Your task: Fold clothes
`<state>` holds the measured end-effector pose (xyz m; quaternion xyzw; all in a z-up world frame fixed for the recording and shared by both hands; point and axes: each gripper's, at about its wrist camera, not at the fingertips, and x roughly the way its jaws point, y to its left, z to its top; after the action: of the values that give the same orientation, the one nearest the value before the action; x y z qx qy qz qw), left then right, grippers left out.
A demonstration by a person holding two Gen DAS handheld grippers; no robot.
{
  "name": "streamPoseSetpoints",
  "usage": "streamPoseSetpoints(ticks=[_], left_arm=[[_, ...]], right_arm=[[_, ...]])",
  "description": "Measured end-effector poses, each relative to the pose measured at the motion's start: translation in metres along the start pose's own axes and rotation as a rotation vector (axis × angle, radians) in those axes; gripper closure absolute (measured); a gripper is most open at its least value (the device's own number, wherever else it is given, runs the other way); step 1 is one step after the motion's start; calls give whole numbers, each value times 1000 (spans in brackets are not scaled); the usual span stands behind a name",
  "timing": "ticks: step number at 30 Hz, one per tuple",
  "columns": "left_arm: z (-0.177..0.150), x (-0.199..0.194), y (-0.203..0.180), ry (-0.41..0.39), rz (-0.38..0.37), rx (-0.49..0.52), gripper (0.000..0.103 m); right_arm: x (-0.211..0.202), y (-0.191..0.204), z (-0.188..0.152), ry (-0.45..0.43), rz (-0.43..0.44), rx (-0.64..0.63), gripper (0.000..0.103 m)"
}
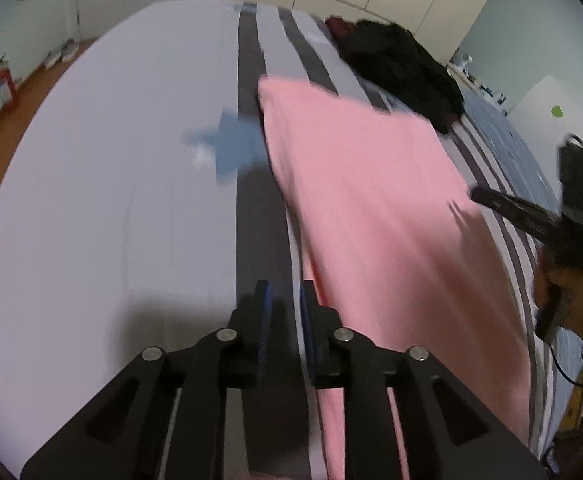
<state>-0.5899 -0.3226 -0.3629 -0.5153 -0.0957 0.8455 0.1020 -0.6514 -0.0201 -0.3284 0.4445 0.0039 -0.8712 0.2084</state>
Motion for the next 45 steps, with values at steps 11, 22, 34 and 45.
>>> streamPoseSetpoints(ticks=[11, 22, 34, 45], left_arm=[[-117, -65, 30, 97, 148, -102, 67], [-151, -77, 34, 95, 148, -116, 67], [-153, -84, 38, 82, 188, -60, 99], [-161, -104, 69, 57, 247, -184, 97]], right_arm=[[18, -28, -35, 82, -64, 129, 93], [-50, 1, -71, 12, -69, 114, 85], [-94, 14, -143, 72, -107, 205, 85], [-102, 23, -155, 76, -122, 207, 85]])
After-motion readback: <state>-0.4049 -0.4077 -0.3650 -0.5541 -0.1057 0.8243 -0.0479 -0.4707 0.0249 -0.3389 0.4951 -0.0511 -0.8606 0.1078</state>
